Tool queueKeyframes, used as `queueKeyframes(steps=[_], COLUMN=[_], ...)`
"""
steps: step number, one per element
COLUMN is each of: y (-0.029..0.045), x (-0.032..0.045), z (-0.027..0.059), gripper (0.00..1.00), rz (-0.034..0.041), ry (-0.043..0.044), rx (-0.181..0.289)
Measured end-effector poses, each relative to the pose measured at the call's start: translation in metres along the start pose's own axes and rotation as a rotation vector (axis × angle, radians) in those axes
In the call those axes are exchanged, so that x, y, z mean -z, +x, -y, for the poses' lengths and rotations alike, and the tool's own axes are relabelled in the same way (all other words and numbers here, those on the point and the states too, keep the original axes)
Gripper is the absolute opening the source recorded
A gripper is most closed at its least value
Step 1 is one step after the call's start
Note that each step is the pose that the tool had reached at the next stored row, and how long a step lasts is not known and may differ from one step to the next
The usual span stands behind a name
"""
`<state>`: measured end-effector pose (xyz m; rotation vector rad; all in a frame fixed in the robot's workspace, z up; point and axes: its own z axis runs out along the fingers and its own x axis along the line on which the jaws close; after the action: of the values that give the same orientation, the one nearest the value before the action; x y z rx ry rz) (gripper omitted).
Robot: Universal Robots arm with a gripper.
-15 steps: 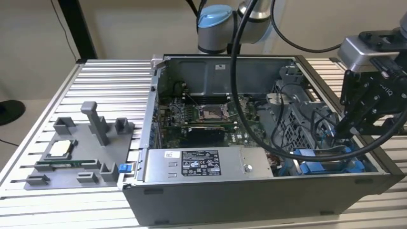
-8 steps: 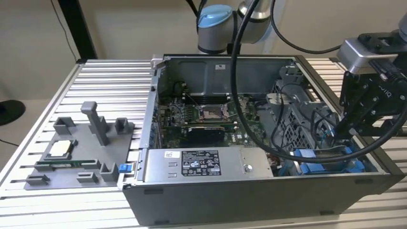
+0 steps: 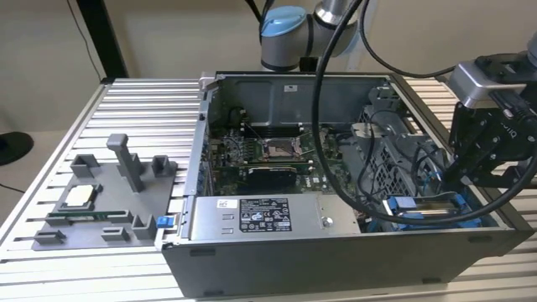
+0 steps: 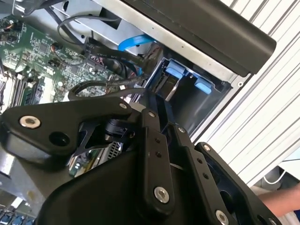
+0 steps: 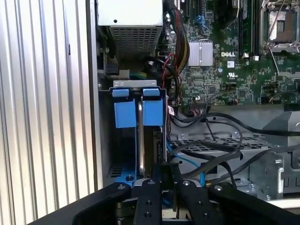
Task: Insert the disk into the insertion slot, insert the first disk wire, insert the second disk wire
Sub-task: 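Insert the first disk wire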
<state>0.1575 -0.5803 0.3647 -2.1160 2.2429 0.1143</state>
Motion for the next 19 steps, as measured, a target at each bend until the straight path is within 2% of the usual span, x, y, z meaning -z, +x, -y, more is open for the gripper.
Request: queueKeyframes(steps=[5, 12, 19], y=[0.0004, -0.0005, -0.0006], x=[-0.0058, -0.0175, -0.0205], z=[0.0033, 0.0038, 0.005], gripper=[0.0, 0.0, 0.0], rz=[0.0011, 0.0009, 0.0011], ry=[-0.0098, -0.0112, -0.0113], rx=[-0.002, -0.003, -0.002])
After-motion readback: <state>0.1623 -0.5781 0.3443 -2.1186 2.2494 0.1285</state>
